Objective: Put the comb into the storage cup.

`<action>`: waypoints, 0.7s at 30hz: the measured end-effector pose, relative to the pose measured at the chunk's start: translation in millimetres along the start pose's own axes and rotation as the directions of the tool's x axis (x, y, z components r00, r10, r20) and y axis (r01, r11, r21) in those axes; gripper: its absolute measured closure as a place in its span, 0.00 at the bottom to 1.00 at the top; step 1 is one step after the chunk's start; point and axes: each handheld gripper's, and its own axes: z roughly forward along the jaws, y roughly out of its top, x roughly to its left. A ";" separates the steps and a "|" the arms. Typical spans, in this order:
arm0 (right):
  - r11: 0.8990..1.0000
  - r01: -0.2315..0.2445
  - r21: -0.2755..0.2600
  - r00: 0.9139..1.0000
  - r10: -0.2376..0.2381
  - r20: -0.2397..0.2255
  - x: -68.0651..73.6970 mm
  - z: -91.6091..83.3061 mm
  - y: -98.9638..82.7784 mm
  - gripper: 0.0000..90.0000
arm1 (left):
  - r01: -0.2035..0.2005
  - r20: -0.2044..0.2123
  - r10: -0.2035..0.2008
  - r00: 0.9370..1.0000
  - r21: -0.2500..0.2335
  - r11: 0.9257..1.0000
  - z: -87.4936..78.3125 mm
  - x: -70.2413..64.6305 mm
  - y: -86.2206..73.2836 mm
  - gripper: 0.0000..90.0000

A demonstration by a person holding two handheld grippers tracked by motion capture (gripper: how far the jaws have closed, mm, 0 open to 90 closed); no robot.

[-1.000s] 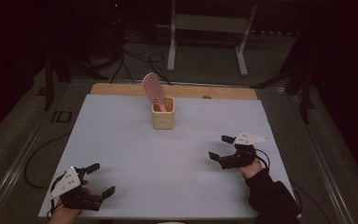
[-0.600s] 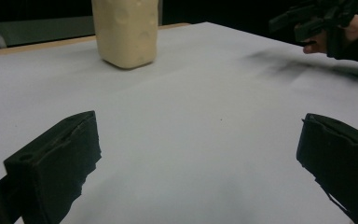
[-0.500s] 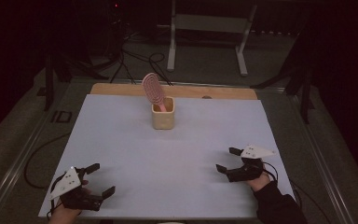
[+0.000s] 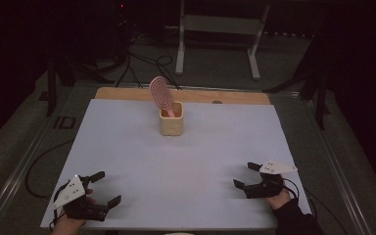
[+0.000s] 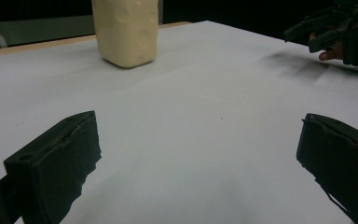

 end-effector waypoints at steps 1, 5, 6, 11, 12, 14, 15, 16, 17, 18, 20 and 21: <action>1.000 -0.008 -0.001 1.000 0.008 -0.007 -0.4 -0.7 -1.5 0.11 | 0.000 0.000 0.000 1.000 0.001 1.000 0.2 0.2 -0.1 0.00; 1.000 -0.024 0.008 1.000 0.024 -0.010 -2.0 -2.0 -4.6 0.11 | -0.001 0.000 0.001 1.000 0.000 1.000 0.5 -0.3 0.0 0.00; 1.000 -0.022 0.009 1.000 0.022 -0.007 -2.1 -2.2 -4.7 0.11 | 0.001 0.000 -0.001 1.000 0.001 1.000 0.7 -0.3 -0.1 0.00; 1.000 -0.008 0.013 1.000 0.008 -0.005 -3.3 0.4 -5.0 0.11 | -0.001 -0.001 0.001 1.000 0.003 1.000 1.1 0.3 -0.2 0.00; 1.000 0.004 0.014 1.000 -0.003 -0.008 -3.0 1.3 -5.0 0.11 | 0.000 0.001 0.000 1.000 0.003 1.000 1.2 0.3 -0.3 0.00; 1.000 0.012 0.014 1.000 -0.012 -0.015 -1.6 2.9 -4.4 0.11 | -0.001 0.001 0.001 1.000 0.003 1.000 1.3 0.3 -0.2 0.00; 1.000 0.013 0.014 1.000 -0.012 -0.021 -1.1 3.7 -4.2 0.11 | -0.001 0.001 0.001 1.000 0.004 1.000 1.3 0.2 -0.3 0.00; 1.000 0.015 0.016 1.000 -0.015 -0.021 -0.1 4.8 -4.1 0.11 | -0.002 0.001 0.002 1.000 0.005 1.000 1.3 0.2 -0.3 0.00; 0.999 0.029 0.020 0.999 -0.029 -0.021 0.3 5.6 -4.1 0.11 | -0.003 0.002 0.003 1.000 0.005 1.000 1.3 0.2 -0.2 0.00; 0.999 0.033 0.028 0.999 -0.032 -0.020 1.0 5.8 -3.9 0.11 | -0.001 0.002 0.001 1.000 0.003 1.000 1.2 0.2 -0.2 0.00; 0.999 0.038 0.025 0.999 -0.037 -0.021 1.2 6.2 -3.9 0.11 | 0.001 0.002 -0.001 1.000 0.002 1.000 1.1 0.3 -0.2 0.00; 0.999 0.036 0.024 0.999 -0.035 -0.020 0.9 6.3 -4.0 0.11 | 0.000 0.001 0.000 1.000 0.002 1.000 1.0 0.3 -0.2 0.00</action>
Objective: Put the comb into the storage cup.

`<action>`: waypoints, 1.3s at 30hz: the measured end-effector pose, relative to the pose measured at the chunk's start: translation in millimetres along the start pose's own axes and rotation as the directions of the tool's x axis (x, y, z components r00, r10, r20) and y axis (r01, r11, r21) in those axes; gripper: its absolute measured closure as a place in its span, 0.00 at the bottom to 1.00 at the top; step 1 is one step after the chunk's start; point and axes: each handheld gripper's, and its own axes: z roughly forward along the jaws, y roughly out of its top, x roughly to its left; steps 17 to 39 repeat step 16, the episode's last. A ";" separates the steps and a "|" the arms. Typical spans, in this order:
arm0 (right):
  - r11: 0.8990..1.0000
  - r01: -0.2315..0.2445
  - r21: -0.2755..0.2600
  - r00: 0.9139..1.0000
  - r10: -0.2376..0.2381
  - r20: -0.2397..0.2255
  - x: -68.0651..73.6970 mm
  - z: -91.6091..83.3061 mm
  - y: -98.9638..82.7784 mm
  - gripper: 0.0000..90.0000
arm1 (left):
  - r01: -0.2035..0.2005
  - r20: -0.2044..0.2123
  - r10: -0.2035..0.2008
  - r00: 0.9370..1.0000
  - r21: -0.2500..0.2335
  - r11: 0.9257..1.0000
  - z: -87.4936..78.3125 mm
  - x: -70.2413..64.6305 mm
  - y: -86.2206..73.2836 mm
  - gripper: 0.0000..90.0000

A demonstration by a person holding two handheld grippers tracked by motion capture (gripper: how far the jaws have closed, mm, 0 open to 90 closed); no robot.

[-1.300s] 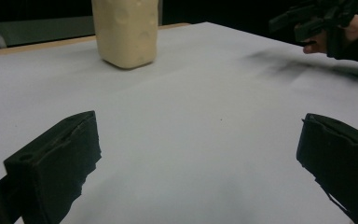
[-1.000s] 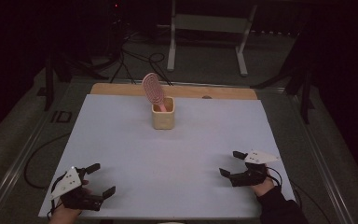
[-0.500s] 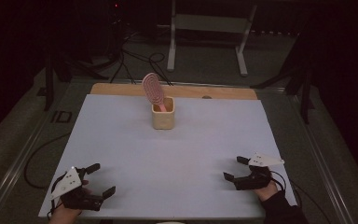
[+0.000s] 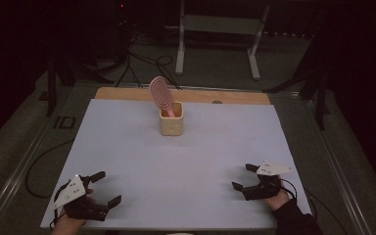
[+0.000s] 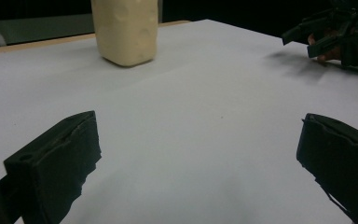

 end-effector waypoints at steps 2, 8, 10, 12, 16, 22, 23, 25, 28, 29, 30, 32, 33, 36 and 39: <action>1.000 -0.001 0.002 1.000 0.001 0.002 -0.7 -0.2 -0.5 0.11 | 0.000 0.001 0.000 1.000 0.002 1.000 0.2 0.0 -0.1 0.00; 1.000 -0.001 0.005 1.000 0.001 -0.002 -0.6 -0.3 -0.5 0.11 | 0.002 -0.001 -0.002 1.000 0.002 1.000 0.3 0.2 -0.2 0.00; 1.000 0.001 0.007 1.000 -0.001 0.000 -0.5 -1.4 -0.1 0.11 | 0.004 -0.003 -0.004 1.000 0.004 1.000 0.3 0.4 -0.4 0.00; 1.000 -0.005 0.003 1.000 0.005 -0.004 -0.8 -1.6 -0.3 0.11 | 0.003 -0.004 -0.003 1.000 0.003 1.000 0.2 0.2 -0.3 0.00; 1.000 -0.007 0.008 1.000 0.007 -0.018 -0.3 -1.6 0.1 0.11 | 0.005 -0.003 -0.005 1.000 0.005 1.000 0.4 0.3 -0.6 0.00; 1.000 -0.007 0.008 1.000 0.007 -0.018 -0.3 -1.6 0.1 0.11 | 0.005 -0.003 -0.005 1.000 0.005 1.000 0.4 0.3 -0.6 0.00; 1.000 -0.007 0.008 1.000 0.007 -0.018 -0.3 -1.6 0.1 0.11 | 0.005 -0.003 -0.005 1.000 0.005 1.000 0.4 0.3 -0.6 0.00; 1.000 -0.007 0.008 1.000 0.007 -0.018 -0.3 -1.6 0.1 0.11 | 0.005 -0.003 -0.005 1.000 0.005 1.000 0.4 0.3 -0.6 0.00; 1.000 -0.007 0.008 1.000 0.007 -0.018 -0.3 -1.6 0.1 0.11 | 0.005 -0.003 -0.005 1.000 0.005 1.000 0.4 0.3 -0.6 0.00; 1.000 -0.007 0.008 1.000 0.007 -0.018 -0.3 -1.6 0.1 0.11 | 0.005 -0.003 -0.005 1.000 0.005 1.000 0.4 0.3 -0.6 0.00; 1.000 -0.007 0.008 1.000 0.007 -0.018 -0.3 -1.6 0.1 0.11 | 0.005 -0.003 -0.005 1.000 0.005 1.000 0.4 0.3 -0.6 0.00; 1.000 -0.007 0.008 1.000 0.007 -0.018 -0.3 -1.6 0.1 0.11 | 0.005 -0.003 -0.005 1.000 0.005 1.000 0.4 0.3 -0.6 0.00; 1.000 -0.007 0.008 1.000 0.007 -0.018 -0.3 -1.6 0.1 0.11 | 0.005 -0.003 -0.005 1.000 0.005 1.000 0.4 0.3 -0.6 0.00; 1.000 -0.007 0.008 1.000 0.007 -0.018 -0.3 -1.6 0.1 0.11 | 0.005 -0.003 -0.005 1.000 0.005 1.000 0.4 0.3 -0.6 0.00; 1.000 -0.007 0.008 1.000 0.007 -0.018 -0.3 -1.6 0.1 0.11 | 0.005 -0.003 -0.005 1.000 0.005 1.000 0.4 0.3 -0.6 0.00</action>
